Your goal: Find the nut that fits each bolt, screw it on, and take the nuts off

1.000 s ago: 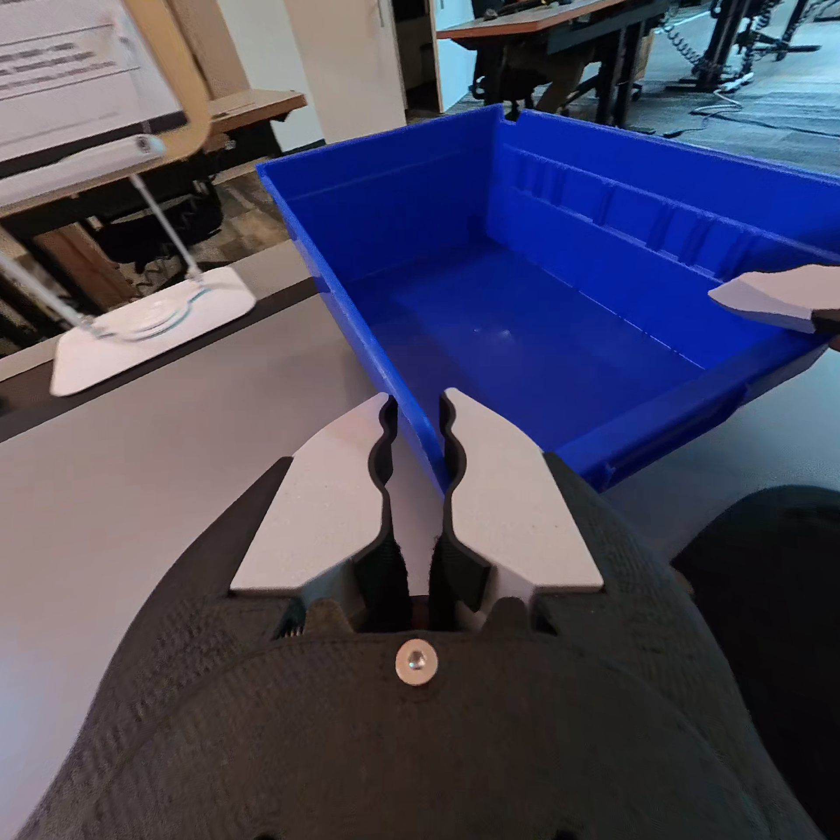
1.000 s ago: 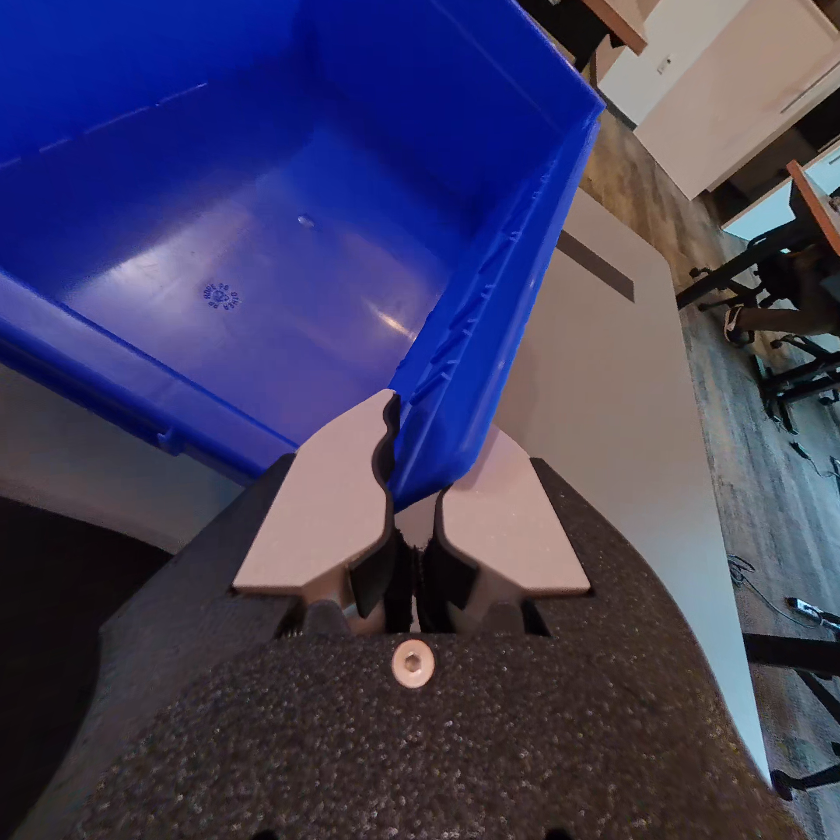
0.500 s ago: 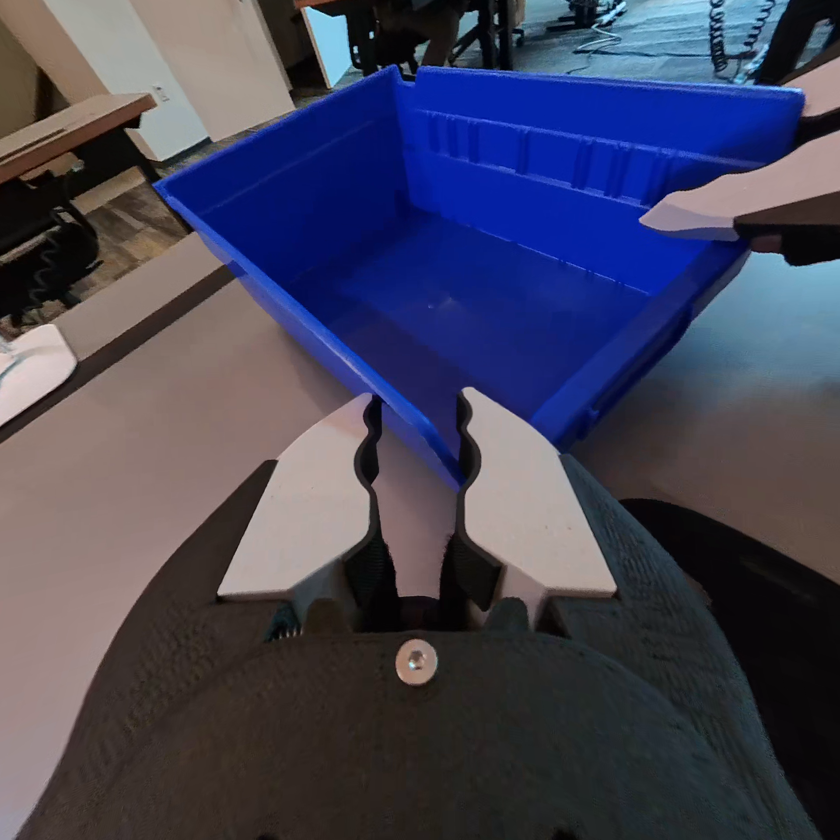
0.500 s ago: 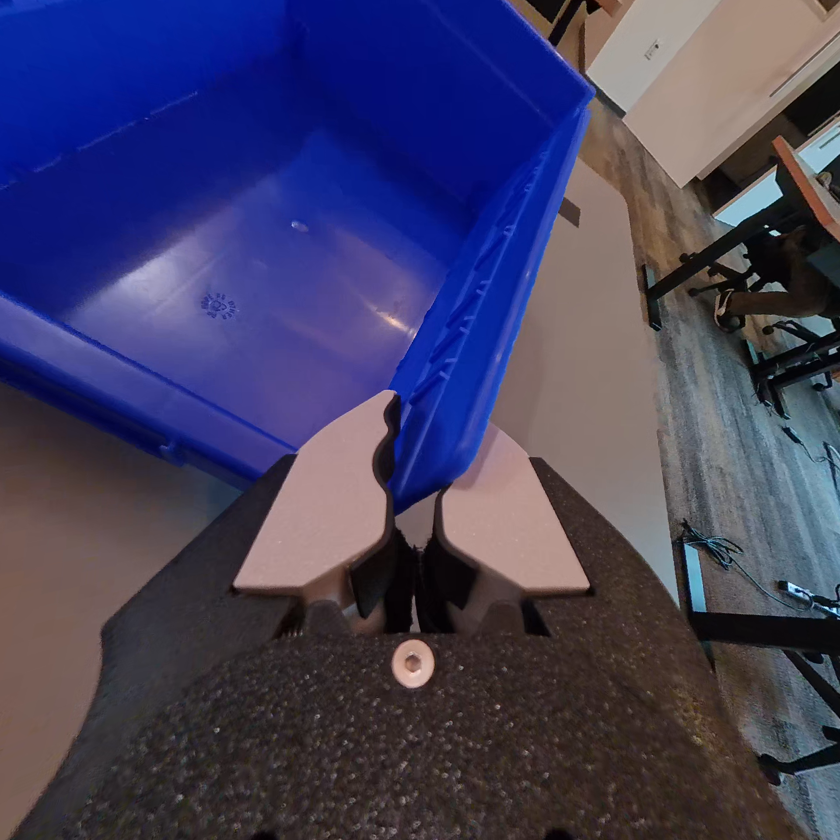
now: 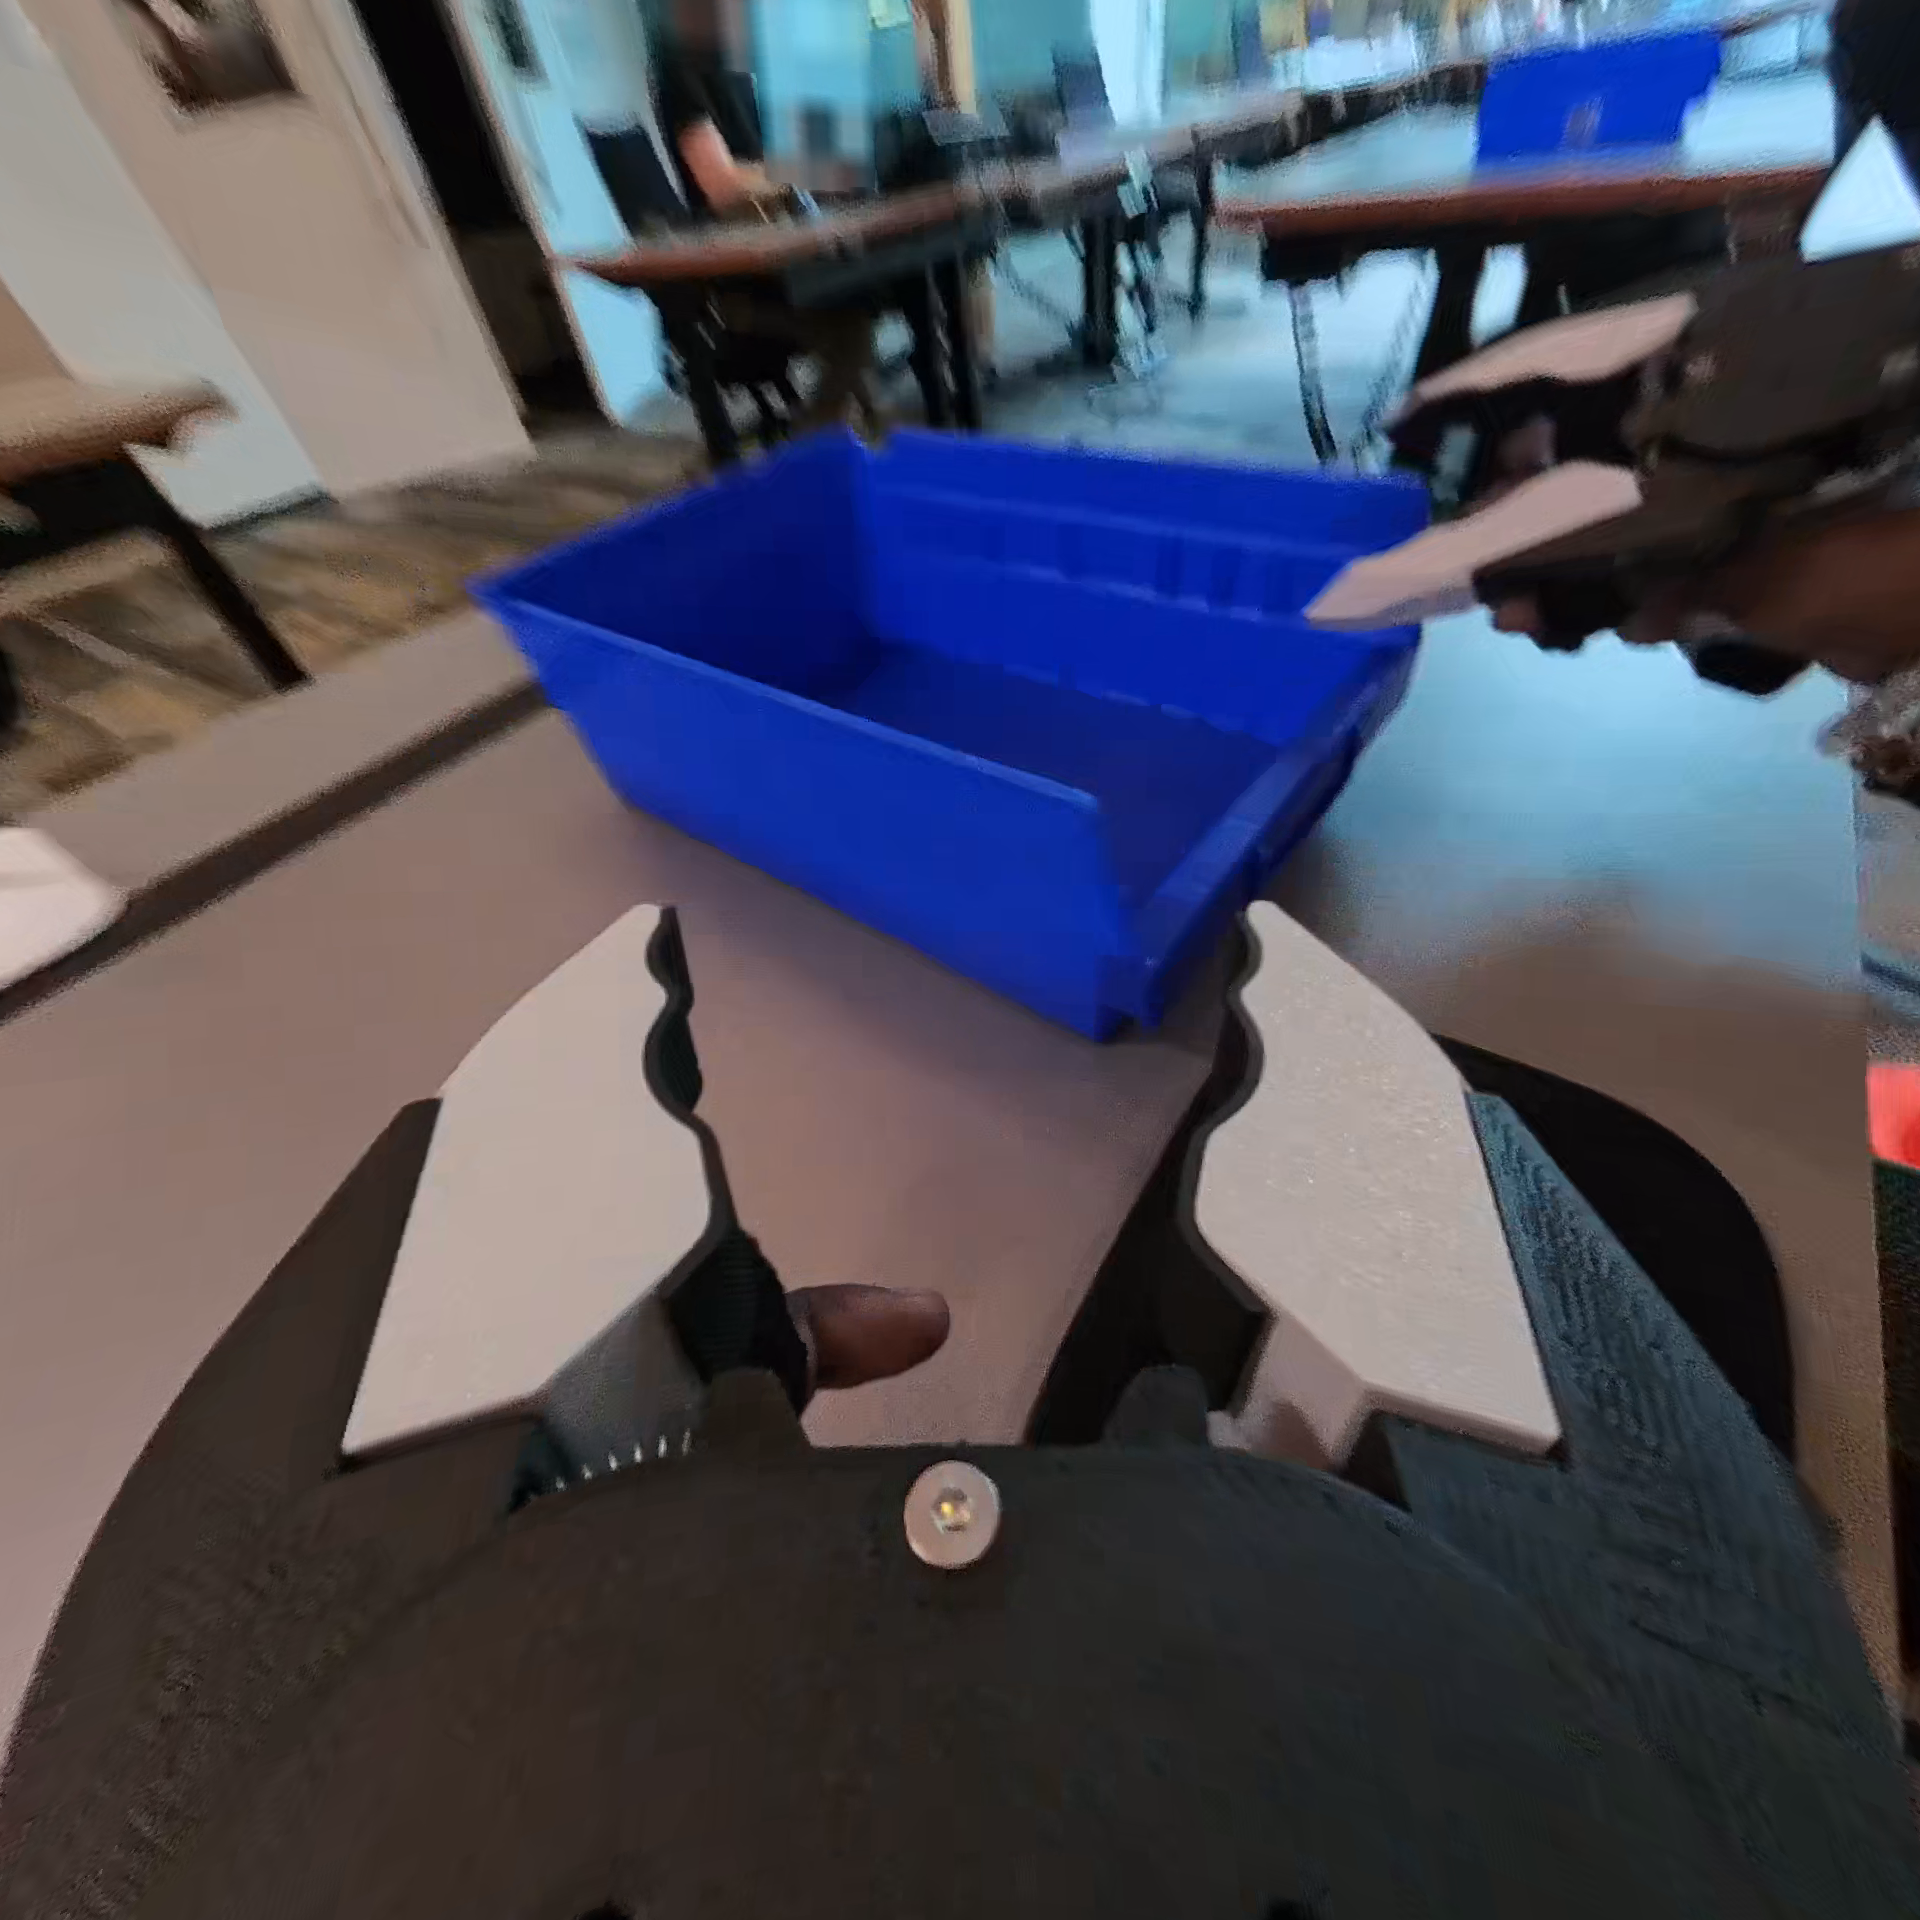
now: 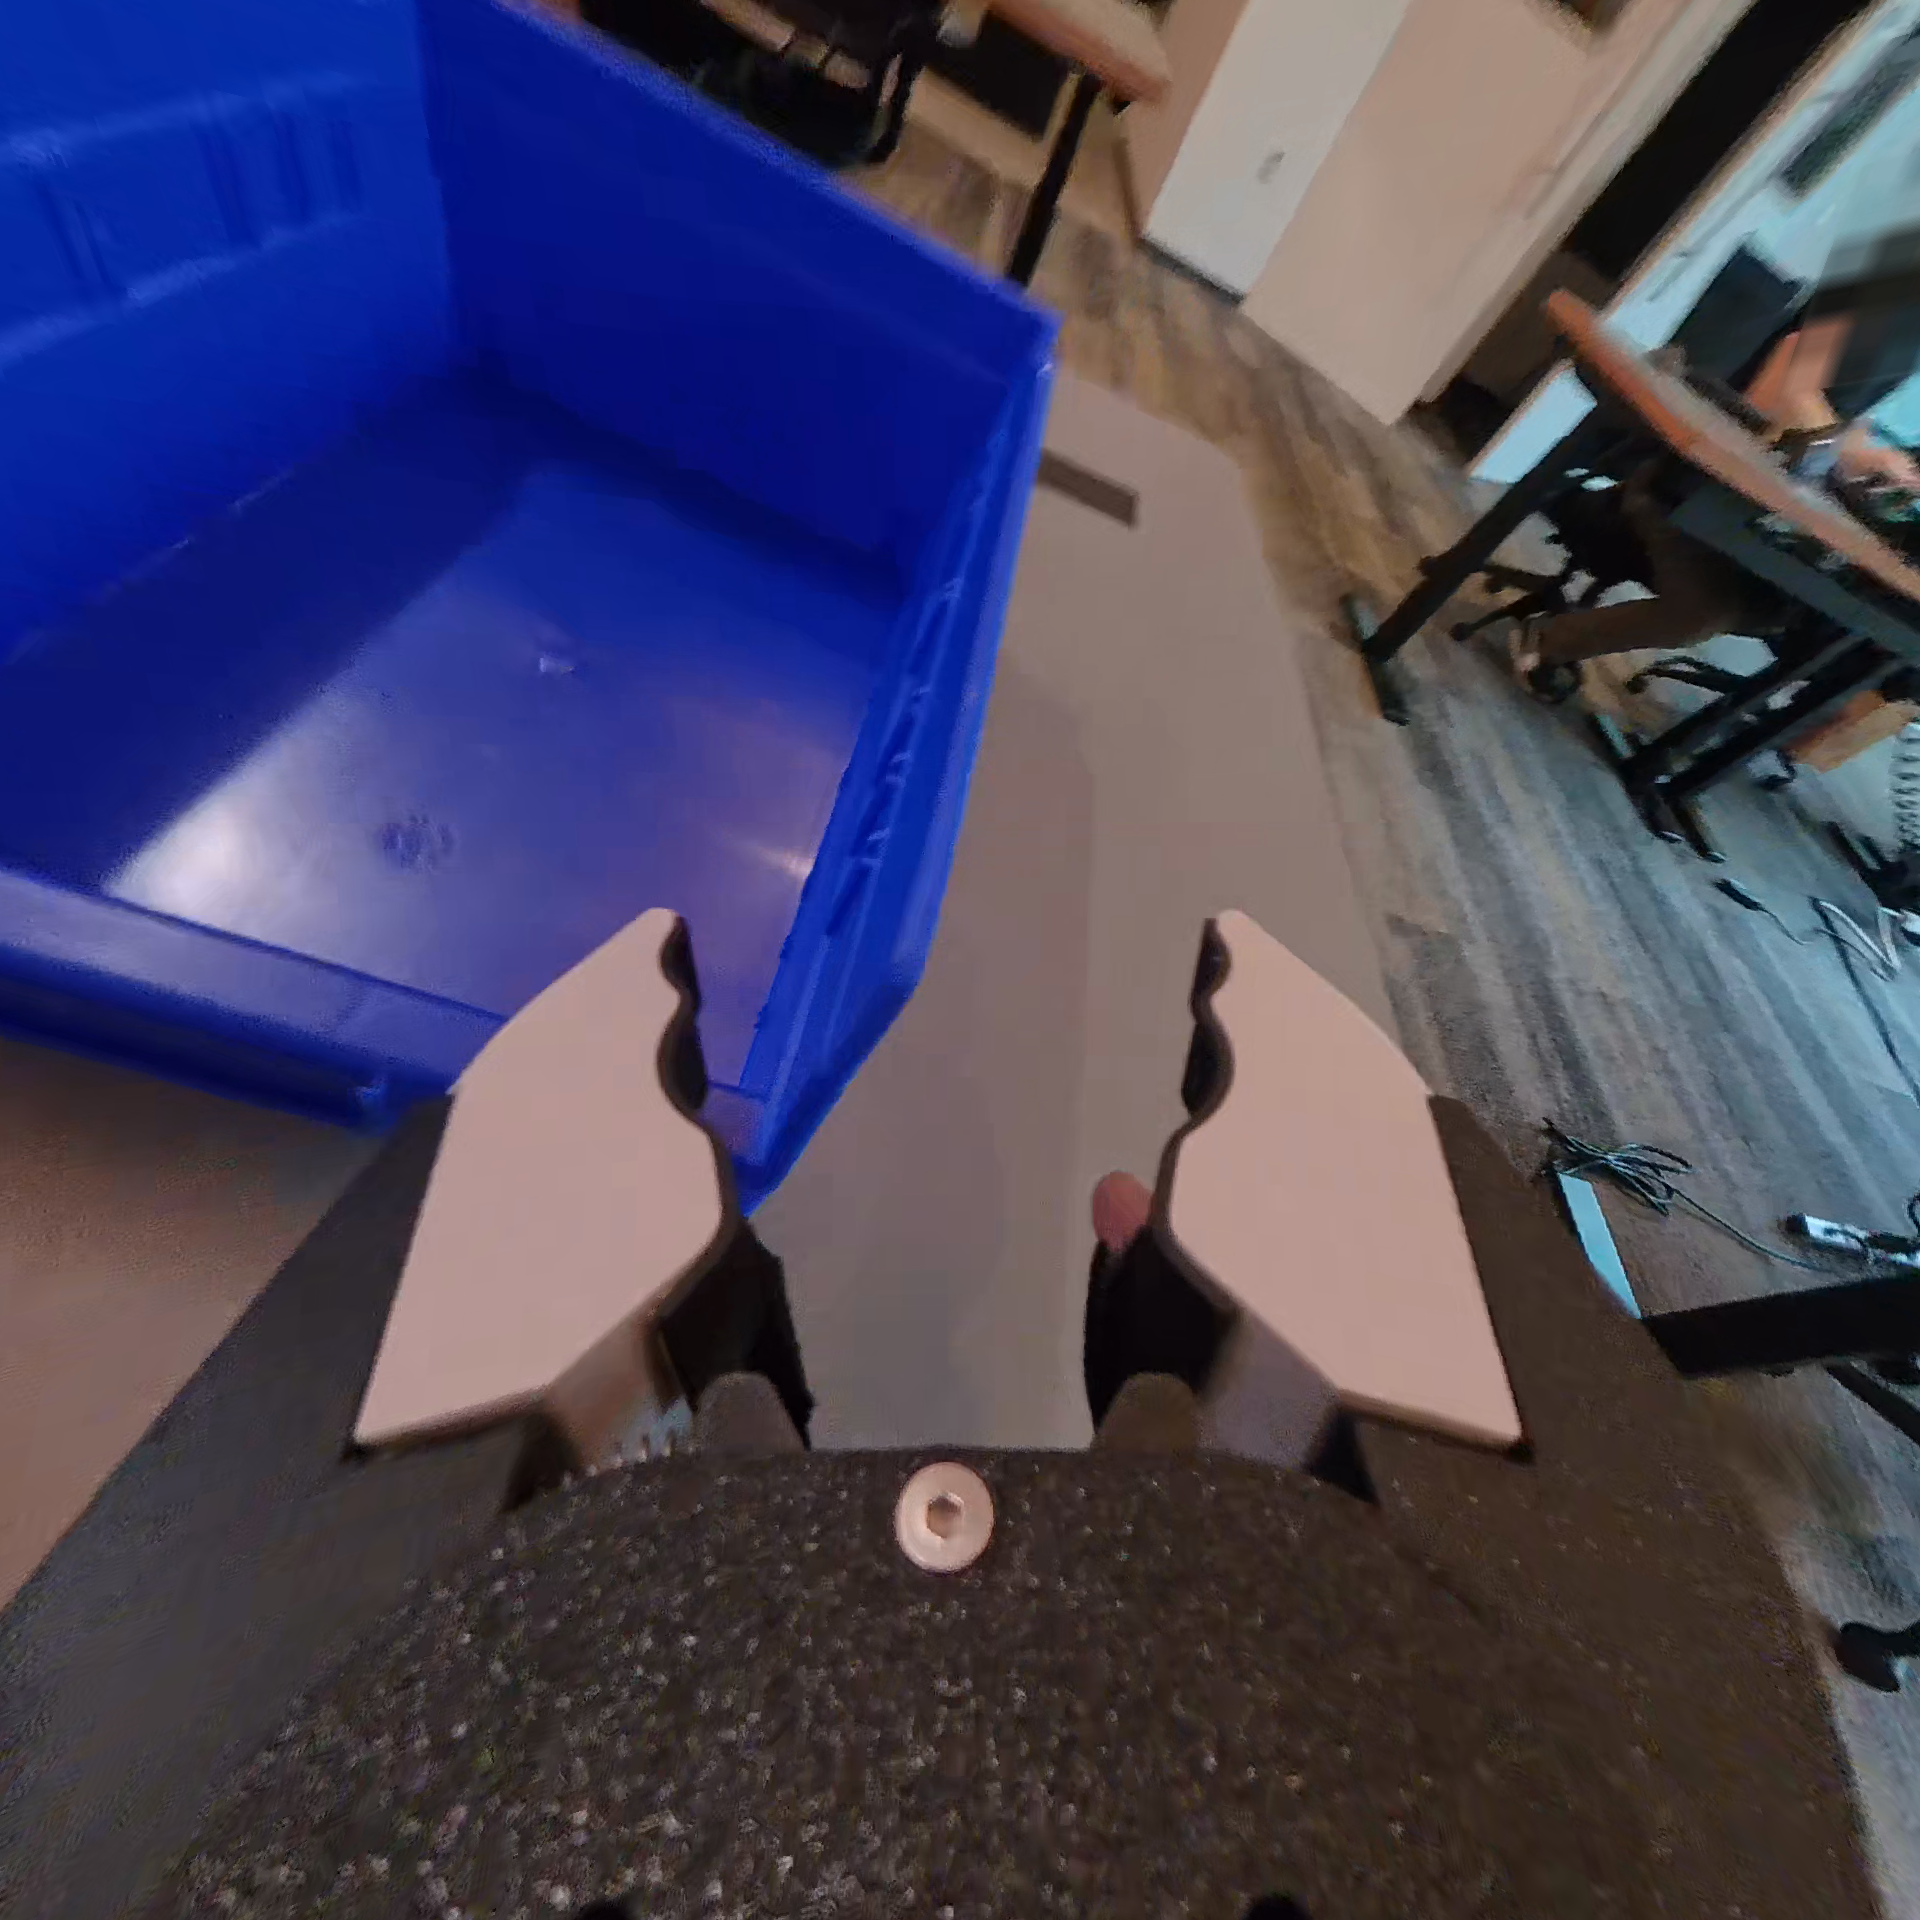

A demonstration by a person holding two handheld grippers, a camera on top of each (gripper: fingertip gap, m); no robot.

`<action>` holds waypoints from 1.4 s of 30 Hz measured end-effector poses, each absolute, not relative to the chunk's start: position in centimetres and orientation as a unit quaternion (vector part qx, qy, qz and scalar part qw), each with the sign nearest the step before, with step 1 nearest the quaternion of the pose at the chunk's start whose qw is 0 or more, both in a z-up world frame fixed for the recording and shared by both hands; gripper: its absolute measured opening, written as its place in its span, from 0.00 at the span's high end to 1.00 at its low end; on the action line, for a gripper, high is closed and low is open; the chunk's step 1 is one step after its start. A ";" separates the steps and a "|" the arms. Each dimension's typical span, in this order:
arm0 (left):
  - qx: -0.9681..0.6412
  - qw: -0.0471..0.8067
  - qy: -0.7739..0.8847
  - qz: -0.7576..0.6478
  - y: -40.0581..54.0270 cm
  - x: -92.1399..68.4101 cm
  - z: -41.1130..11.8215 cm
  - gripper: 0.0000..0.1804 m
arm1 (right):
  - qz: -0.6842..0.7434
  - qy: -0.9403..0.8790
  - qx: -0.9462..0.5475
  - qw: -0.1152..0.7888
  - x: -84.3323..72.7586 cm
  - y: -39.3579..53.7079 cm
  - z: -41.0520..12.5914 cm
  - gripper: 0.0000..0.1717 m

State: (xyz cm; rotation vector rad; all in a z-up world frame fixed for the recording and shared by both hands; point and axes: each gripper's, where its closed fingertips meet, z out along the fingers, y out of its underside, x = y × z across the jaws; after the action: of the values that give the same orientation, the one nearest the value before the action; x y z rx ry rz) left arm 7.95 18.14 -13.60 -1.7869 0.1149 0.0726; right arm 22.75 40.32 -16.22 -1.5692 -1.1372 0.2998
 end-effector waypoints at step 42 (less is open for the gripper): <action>-0.789 0.513 -0.180 0.286 -12.1 -16.9 -16.6 0.87 | 0.094 -0.467 -0.682 0.555 9.1 24.8 -17.6 0.96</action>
State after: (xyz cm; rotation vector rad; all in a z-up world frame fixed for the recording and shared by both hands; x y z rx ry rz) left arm -16.92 -12.11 -16.60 -1.8977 -0.4321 0.6868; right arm 9.11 24.80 -17.55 -1.6106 -1.1032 0.2224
